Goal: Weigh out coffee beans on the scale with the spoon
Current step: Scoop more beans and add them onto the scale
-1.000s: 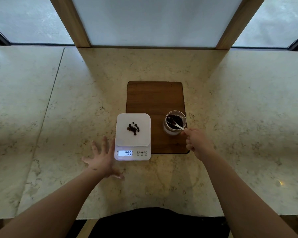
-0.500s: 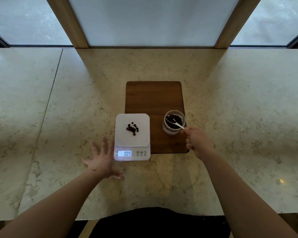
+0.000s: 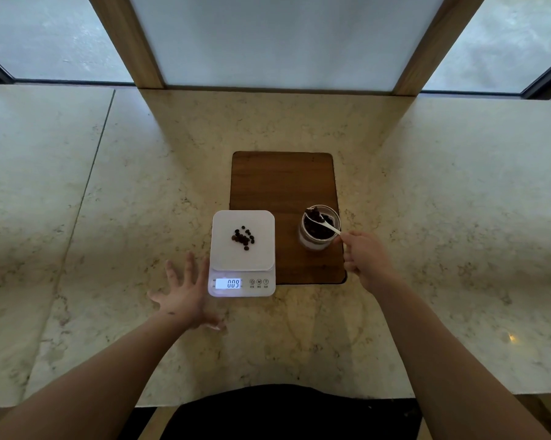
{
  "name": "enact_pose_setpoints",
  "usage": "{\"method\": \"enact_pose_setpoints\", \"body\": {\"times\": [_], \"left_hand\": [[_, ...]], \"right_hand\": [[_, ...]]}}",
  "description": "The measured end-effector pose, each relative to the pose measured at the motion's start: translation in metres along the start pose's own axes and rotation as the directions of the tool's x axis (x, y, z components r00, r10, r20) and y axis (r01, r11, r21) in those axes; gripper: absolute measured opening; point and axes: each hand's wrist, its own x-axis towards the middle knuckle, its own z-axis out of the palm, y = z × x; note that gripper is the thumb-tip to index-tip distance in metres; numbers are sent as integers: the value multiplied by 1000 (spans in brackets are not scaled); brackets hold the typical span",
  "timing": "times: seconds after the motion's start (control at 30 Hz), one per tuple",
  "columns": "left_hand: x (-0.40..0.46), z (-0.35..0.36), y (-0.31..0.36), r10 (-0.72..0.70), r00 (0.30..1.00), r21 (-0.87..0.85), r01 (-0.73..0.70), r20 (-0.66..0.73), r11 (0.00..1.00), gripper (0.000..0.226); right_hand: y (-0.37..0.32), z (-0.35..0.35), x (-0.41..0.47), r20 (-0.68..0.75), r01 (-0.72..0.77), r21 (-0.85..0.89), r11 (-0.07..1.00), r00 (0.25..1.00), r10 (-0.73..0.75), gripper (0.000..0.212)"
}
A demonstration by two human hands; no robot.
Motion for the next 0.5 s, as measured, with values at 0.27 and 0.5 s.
{"method": "enact_pose_setpoints", "body": {"times": [0.27, 0.5], "left_hand": [[6, 4, -5, 18, 999, -18, -18, -41, 1000, 167], [11, 6, -7, 28, 998, -74, -32, -52, 997, 171]], "right_hand": [[-3, 21, -9, 52, 27, -56, 998, 998, -24, 26], [-1, 53, -15, 100, 55, -138, 989, 994, -41, 29]]}}
